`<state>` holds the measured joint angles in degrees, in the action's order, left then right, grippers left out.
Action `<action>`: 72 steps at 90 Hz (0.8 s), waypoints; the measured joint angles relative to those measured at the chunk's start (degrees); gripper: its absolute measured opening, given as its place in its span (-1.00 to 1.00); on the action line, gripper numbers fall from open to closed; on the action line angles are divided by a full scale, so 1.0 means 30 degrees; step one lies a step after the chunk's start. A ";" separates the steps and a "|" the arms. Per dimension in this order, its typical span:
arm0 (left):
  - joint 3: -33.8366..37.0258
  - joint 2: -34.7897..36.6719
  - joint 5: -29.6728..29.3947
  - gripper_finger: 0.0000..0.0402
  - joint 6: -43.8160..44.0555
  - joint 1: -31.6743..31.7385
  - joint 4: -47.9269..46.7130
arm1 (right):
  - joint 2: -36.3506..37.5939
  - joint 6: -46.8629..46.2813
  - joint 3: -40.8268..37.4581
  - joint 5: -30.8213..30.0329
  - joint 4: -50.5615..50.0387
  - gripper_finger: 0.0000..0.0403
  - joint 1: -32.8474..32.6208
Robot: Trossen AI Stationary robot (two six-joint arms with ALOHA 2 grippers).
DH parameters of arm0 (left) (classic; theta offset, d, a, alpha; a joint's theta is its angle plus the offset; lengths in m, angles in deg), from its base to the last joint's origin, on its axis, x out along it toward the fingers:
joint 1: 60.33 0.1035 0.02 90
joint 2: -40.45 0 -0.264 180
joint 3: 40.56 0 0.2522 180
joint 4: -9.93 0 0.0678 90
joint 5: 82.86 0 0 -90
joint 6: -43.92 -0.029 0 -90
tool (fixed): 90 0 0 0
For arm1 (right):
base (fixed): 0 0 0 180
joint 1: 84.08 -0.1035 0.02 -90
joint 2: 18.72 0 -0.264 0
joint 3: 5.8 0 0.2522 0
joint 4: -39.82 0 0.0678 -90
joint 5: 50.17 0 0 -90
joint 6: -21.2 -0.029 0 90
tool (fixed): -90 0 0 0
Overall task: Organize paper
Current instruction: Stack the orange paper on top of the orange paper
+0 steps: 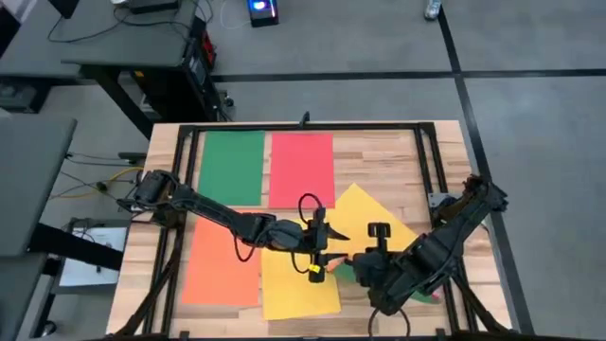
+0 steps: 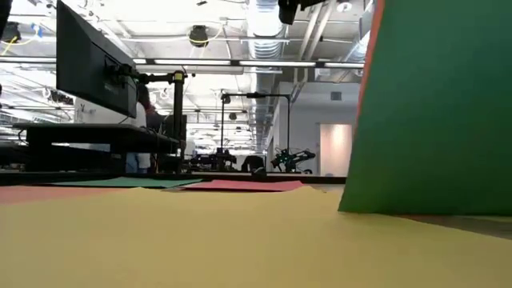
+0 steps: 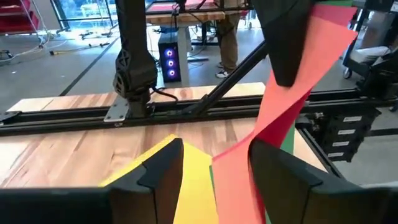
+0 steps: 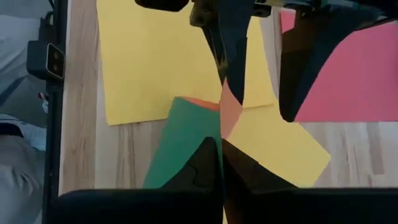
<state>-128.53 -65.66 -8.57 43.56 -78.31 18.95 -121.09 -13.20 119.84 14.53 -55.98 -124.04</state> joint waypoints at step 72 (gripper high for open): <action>0.0007 -0.1296 0.2389 -0.17 0.0261 0.0055 0.1508 | 0.0000 0.0630 0.0000 -0.0248 -0.0005 -1.00 0.0217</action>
<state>-128.51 -69.55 -1.40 44.34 -78.14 23.48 -121.09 -11.31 119.84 13.79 -56.00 -123.39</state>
